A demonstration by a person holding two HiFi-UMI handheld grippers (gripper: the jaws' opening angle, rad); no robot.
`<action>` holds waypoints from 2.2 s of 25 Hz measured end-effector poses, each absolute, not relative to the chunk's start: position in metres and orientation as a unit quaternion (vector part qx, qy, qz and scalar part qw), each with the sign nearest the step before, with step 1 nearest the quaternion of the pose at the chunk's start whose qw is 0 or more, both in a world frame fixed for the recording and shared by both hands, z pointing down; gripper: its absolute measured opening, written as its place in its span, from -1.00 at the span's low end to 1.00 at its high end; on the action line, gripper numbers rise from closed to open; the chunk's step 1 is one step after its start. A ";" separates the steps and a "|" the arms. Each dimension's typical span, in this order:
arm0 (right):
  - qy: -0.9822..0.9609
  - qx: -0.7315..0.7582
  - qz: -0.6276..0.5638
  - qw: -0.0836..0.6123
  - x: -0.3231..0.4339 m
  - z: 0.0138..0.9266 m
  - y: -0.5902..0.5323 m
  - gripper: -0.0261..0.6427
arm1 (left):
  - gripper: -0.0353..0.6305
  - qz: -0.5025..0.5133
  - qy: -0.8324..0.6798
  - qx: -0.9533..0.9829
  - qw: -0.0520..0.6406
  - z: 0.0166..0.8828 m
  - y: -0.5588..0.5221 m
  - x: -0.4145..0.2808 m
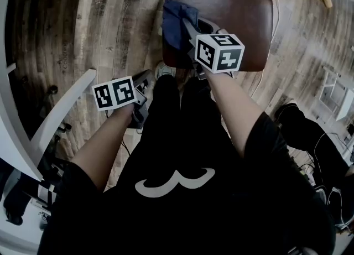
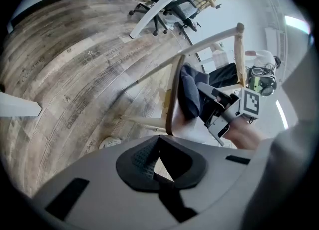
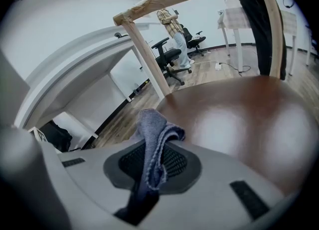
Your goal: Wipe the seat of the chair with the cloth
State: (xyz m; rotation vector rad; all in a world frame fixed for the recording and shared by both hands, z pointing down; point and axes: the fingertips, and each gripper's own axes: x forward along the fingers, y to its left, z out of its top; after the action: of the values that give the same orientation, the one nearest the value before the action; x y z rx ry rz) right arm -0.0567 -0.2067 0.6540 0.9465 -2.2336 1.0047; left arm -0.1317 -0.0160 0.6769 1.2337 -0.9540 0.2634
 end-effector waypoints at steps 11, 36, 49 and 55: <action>-0.807 0.385 0.364 0.261 0.015 0.659 -0.216 -0.76 | -0.86 0.142 -0.411 0.569 0.698 0.670 -0.018 -0.094; -0.780 0.449 0.347 0.263 0.200 0.661 -0.244 -0.76 | -0.86 0.146 -0.387 0.576 0.705 0.666 -0.030 0.038; -0.775 0.456 0.352 0.259 0.251 0.661 -0.245 -0.76 | -0.86 0.144 -0.379 0.582 0.704 0.668 -0.040 0.090; -0.764 0.466 0.368 0.252 0.257 0.656 -0.243 -0.76 | -0.86 0.150 -0.384 0.577 0.705 0.673 -0.032 0.091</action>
State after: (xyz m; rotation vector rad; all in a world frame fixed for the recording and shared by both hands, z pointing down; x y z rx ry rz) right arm 0.2573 -0.2433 0.6560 1.2668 -2.0791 1.0022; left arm 0.0913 -0.0320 0.6726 1.2825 -0.8538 0.3343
